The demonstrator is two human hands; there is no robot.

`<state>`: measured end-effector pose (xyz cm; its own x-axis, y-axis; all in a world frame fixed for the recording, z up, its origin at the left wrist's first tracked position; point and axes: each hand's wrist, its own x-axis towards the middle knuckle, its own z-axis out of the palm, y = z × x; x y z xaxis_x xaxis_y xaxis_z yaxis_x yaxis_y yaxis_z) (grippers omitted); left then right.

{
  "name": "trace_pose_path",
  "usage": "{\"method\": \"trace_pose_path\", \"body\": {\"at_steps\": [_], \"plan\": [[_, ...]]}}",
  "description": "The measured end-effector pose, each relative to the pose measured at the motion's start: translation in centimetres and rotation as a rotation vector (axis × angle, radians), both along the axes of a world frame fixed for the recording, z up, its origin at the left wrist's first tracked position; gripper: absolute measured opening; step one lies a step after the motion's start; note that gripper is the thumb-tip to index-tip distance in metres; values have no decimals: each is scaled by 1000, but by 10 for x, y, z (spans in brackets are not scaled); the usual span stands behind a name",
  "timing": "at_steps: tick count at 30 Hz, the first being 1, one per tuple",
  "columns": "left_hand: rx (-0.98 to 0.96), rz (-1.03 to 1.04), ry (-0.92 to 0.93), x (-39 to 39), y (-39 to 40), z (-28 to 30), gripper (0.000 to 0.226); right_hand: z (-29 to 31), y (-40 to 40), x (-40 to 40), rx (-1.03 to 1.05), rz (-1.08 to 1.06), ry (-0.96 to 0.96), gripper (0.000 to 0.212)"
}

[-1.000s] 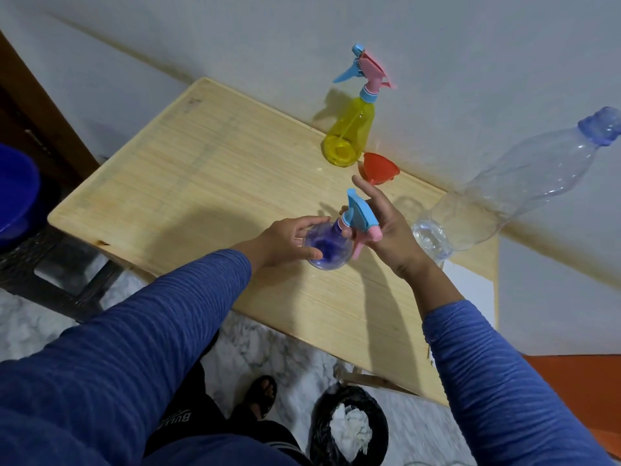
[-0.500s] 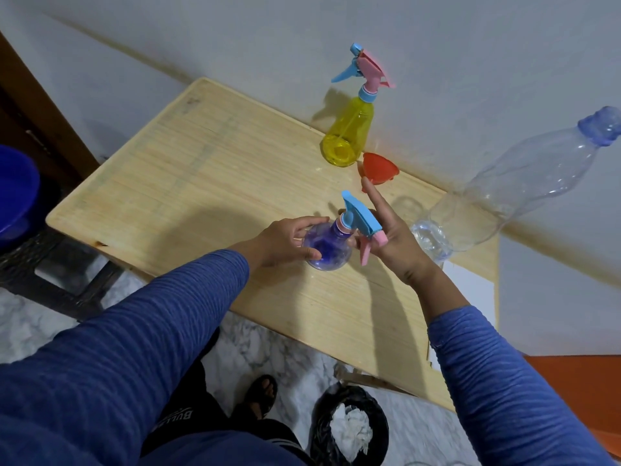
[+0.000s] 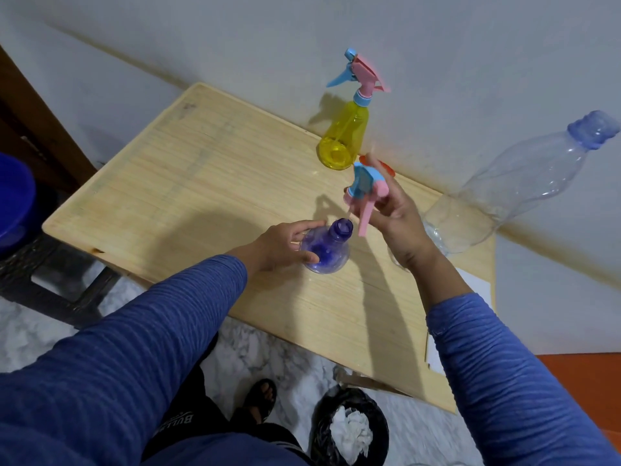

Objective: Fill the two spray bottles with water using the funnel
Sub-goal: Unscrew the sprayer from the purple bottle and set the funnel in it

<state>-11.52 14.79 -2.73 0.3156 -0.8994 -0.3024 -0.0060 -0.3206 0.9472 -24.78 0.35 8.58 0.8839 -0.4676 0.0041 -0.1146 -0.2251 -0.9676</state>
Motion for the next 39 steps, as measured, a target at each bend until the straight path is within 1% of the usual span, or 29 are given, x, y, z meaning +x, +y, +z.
{"method": "trace_pose_path", "body": {"at_steps": [4, 10, 12, 13, 15, 18, 21, 23, 26, 30, 32, 34, 36, 37, 39], "plan": [[12, 12, 17, 1, 0, -2, 94, 31, -5, 22, -108, -29, -48, 70], [14, 26, 6, 0, 2, 0, 86, 71, -16, 65, -237, -48, -114, 65], [15, 31, -10, -2, 3, 1, 79, 74, -24, 80, -279, -52, -88, 63], [14, 31, -19, -2, 3, 2, 76, 70, -29, 86, -307, -52, -48, 63], [19, 34, -34, -3, 3, 1, 73, 52, -38, 94, -364, -50, 92, 62], [34, 42, -69, -5, 3, 0, 79, 6, -47, 95, -428, -39, 328, 59], [34, 38, -73, -6, 3, -2, 82, -35, -49, 89, -448, -4, 458, 57], [33, 41, -79, -6, 2, -3, 76, -51, -49, 86, -467, -2, 514, 57], [22, 48, -36, -5, 3, -3, 64, -65, -50, 82, -471, -8, 532, 60], [10, 83, 51, -5, 4, -3, 66, -72, -53, 77, -498, 7, 582, 66], [-3, 89, 66, -5, 4, -4, 68, -72, -52, 73, -420, -27, 563, 66], [-12, 91, 76, -6, 4, -5, 71, -73, -50, 68, -325, -145, 455, 60], [-13, 93, 77, -6, 4, -6, 75, -74, -49, 66, -345, -354, 280, 48], [-11, 92, 74, -6, 3, -6, 75, -74, -49, 66, -368, -475, 194, 45], [-1, 86, 52, -5, 3, -6, 75, -70, -50, 67, -366, -675, 74, 49]]}}
